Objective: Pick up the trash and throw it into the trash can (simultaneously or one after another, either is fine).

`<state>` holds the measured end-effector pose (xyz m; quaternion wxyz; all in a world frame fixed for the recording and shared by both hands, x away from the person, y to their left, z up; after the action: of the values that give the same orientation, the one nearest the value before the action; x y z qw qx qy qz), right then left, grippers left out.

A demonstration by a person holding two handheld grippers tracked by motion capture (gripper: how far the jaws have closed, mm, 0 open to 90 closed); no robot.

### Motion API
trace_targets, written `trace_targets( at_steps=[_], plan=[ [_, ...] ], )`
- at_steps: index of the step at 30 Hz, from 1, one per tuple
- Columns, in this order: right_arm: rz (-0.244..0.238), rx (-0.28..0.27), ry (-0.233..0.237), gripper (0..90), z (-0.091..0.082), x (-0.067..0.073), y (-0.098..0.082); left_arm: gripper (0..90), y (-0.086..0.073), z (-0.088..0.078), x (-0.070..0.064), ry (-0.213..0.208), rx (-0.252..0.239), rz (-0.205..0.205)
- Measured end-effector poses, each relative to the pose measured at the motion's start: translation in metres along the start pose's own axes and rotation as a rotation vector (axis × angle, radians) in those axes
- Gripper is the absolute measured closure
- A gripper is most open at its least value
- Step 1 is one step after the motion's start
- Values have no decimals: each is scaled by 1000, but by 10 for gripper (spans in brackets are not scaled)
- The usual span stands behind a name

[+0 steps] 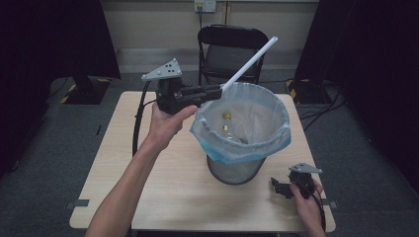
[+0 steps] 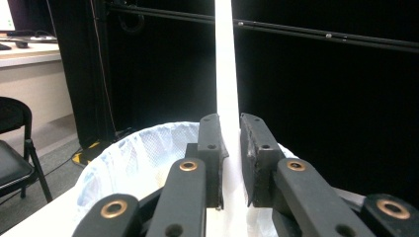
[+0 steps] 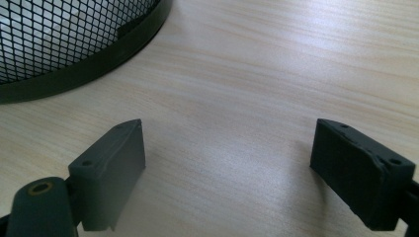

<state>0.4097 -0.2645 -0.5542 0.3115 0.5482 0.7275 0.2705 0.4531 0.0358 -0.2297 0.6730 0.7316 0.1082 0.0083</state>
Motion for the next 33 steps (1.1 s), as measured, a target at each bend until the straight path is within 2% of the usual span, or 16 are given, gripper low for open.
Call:
trace_targets(
  at_steps=[6,12,15,24,33],
  plan=[
    [-3,-1,2,126,0,0,0,802,4,10,0,-10,9,6],
    [-2,-1,2,126,0,0,0,800,5,22,0,-22,38,9],
    [-3,-1,2,126,0,0,0,800,1,29,0,-33,69,6],
    [-4,-1,3,126,0,0,0,792,-1,31,1,-37,75,-6],
    [-4,-1,4,126,0,0,0,673,-4,30,5,-18,76,-17]
  ],
)
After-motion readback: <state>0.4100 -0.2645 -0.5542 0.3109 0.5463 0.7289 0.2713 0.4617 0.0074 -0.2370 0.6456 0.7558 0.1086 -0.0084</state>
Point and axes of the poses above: each handheld gripper's, and its own axes: z roughly forward along the jaws, y roughly out of its top, x roughly to its left, the point moved 8 cm from there along z, roughly forward along the jaws, and after that the axes turned 12 degrees about -y, right-handed, at the moved point
